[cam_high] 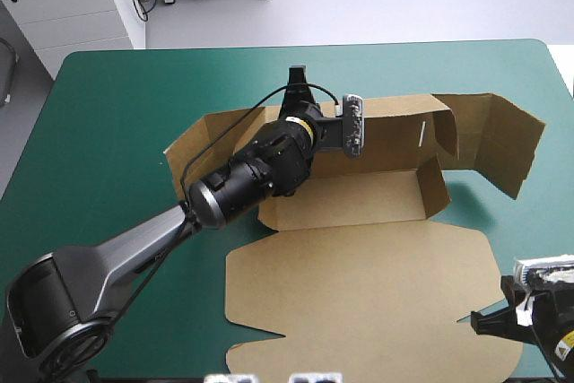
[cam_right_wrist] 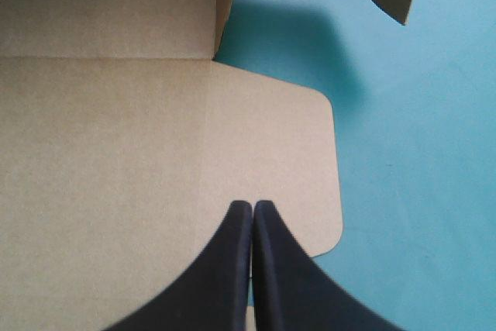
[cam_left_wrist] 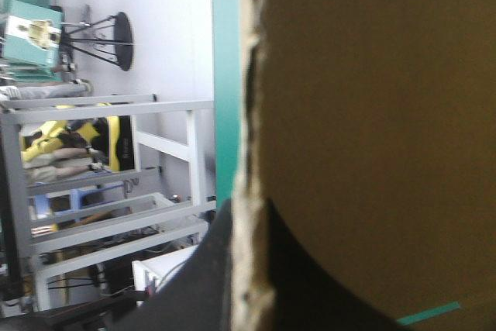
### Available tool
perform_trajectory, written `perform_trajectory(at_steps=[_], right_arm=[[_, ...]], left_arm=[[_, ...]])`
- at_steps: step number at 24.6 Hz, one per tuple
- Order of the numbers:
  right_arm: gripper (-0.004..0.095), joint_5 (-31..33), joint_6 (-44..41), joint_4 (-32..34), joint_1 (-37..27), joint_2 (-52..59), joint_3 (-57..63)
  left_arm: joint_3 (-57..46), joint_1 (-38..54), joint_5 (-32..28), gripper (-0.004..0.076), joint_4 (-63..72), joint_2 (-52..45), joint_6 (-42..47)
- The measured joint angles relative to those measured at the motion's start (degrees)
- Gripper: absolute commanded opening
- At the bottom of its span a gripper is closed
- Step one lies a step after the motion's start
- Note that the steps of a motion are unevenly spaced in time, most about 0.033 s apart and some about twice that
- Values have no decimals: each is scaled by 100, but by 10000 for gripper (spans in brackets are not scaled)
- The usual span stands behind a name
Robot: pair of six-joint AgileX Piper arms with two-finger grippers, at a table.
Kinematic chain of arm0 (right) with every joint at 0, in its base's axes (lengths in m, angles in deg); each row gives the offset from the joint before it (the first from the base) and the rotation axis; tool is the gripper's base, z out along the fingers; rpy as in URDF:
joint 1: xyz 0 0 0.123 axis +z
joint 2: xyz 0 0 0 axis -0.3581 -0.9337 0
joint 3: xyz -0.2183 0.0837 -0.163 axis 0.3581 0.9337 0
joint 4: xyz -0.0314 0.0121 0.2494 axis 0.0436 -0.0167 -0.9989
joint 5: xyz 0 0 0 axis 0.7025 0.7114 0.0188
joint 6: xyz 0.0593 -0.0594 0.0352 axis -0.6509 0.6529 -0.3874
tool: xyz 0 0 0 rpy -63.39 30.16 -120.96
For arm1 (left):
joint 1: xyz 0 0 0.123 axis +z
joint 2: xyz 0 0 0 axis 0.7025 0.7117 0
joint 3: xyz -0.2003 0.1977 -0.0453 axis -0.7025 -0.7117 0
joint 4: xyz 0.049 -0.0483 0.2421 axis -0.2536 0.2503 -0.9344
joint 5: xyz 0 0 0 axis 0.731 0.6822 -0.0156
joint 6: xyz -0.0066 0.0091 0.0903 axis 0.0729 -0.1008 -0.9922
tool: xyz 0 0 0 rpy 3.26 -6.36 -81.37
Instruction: Fold the box
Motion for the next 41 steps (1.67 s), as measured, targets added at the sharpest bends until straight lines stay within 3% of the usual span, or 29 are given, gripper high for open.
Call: perform_trajectory(at_steps=[9,15,23,27,31,41], right_arm=[[-18,-275,-69,193,0,-1528,-1614],[-19,-686,-134,553,0,-2913,-2839],[-20,-755,-134,675,-106,-4718,-4105],[-19,-594,356,3,-812,-5836,-4999],[-19,-143,1402,-1373,-1542,-6817,-5920],[-19,270,1834,-1472,-1657,-8150,-6481]], left_arm=[[-936,-499,-288,-8,-1979,67,1874],[-1187,-551,-312,-8,-2271,67,2394],[-1187,-581,-273,-8,-2277,67,2484],[-1187,-606,-240,-8,-2279,67,2484],[-1187,-606,-233,-8,-2284,67,2489],[-1187,-606,-231,-8,-2284,67,2506]])
